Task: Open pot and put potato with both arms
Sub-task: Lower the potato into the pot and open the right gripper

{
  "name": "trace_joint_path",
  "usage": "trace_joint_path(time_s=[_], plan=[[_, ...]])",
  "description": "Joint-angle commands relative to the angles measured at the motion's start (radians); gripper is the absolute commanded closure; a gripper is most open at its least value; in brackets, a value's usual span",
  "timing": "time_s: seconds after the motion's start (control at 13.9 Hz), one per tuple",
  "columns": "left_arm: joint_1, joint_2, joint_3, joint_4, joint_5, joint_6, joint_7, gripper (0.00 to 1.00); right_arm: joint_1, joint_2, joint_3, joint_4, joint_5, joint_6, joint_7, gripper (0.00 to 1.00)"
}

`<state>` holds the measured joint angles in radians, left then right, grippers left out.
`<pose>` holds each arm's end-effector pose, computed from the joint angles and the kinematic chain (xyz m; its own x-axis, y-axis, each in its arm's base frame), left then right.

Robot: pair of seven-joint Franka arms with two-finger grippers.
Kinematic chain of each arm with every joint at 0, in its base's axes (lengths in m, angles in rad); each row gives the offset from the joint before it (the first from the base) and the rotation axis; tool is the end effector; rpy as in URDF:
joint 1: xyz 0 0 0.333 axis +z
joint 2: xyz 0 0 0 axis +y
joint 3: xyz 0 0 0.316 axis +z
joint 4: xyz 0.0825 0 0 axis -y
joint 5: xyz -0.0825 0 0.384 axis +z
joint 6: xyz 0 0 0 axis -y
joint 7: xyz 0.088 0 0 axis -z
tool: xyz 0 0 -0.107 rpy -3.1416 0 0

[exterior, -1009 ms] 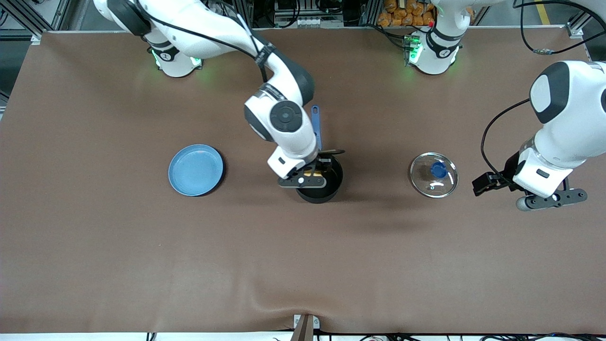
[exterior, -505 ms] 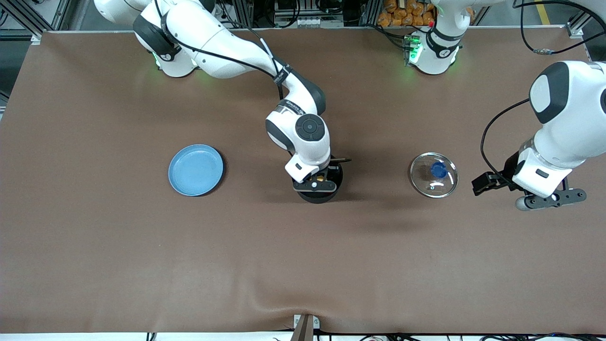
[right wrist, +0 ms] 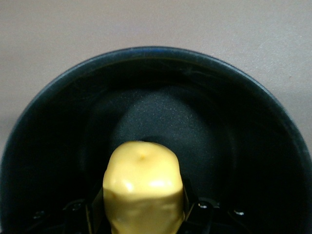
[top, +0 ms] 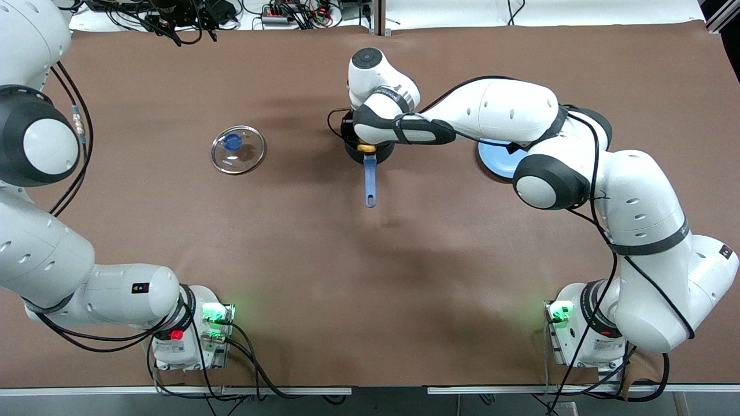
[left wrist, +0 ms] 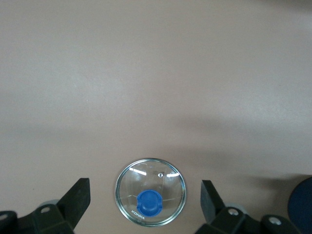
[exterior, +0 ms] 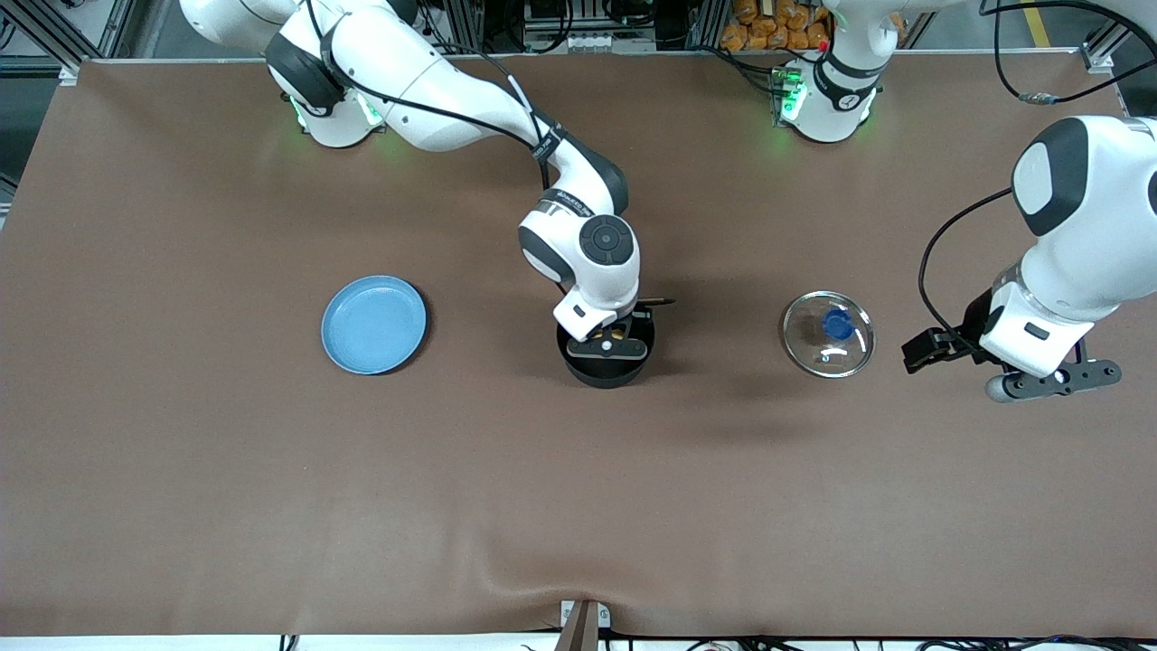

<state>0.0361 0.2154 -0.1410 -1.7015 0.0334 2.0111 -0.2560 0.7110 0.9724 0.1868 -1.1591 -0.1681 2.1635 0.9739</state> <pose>0.6321 -0.0582 0.4744 0.9853 0.1429 0.0935 0.1414 -0.9897 0.0230 0.5176 0.5693 0.2116 0.9974 -0.0695 0.0179 -0.0686 -0.9966 -0.0451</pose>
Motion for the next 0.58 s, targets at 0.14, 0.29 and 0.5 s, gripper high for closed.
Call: trace_joint_path(time_s=[0.14, 0.29, 0.5], plan=[[0.008, -0.013, -0.003, 0.057, -0.021, -0.011, -0.003, 0.0, 0.012, 0.008, -0.003, 0.042, -0.034, -0.017, 0.029, 0.0], [0.005, -0.022, -0.005, 0.071, -0.021, -0.015, -0.003, 0.0, 0.001, -0.017, 0.006, 0.045, -0.03, -0.037, 0.031, 0.0], [0.005, -0.039, -0.011, 0.075, -0.023, -0.053, -0.002, 0.0, -0.007, -0.055, 0.014, 0.107, -0.024, -0.151, 0.029, 0.0]])
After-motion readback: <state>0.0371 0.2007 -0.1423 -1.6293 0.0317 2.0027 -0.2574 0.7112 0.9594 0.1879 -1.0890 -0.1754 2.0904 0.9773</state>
